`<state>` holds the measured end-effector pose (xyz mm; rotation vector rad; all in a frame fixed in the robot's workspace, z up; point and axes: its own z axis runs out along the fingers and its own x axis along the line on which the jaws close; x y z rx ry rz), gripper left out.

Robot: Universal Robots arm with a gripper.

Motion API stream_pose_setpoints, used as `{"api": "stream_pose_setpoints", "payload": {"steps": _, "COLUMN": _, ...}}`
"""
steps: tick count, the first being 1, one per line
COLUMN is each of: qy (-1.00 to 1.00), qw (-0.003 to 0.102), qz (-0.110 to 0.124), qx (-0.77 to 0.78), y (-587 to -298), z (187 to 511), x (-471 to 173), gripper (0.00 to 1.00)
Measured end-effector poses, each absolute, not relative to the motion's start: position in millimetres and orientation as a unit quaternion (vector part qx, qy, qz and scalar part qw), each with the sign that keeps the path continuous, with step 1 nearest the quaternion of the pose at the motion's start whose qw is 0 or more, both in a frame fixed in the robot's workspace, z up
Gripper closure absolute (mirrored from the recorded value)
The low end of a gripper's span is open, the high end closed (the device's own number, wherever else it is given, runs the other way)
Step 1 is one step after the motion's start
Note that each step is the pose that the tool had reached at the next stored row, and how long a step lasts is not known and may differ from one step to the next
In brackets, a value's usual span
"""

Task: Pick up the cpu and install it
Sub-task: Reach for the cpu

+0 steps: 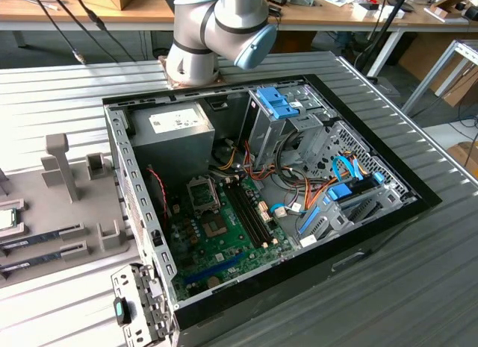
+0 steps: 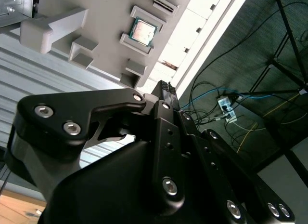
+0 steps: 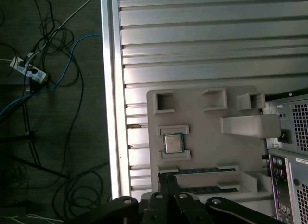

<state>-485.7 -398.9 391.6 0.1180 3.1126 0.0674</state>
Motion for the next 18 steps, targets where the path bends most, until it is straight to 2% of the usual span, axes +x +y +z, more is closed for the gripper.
{"api": "stream_pose_setpoints", "payload": {"steps": 18, "qy": 0.999, "qw": 0.013, "qz": 0.022, "qx": 0.038, "y": -399.0, "z": 391.3, "x": -491.6, "gripper": 0.89}}
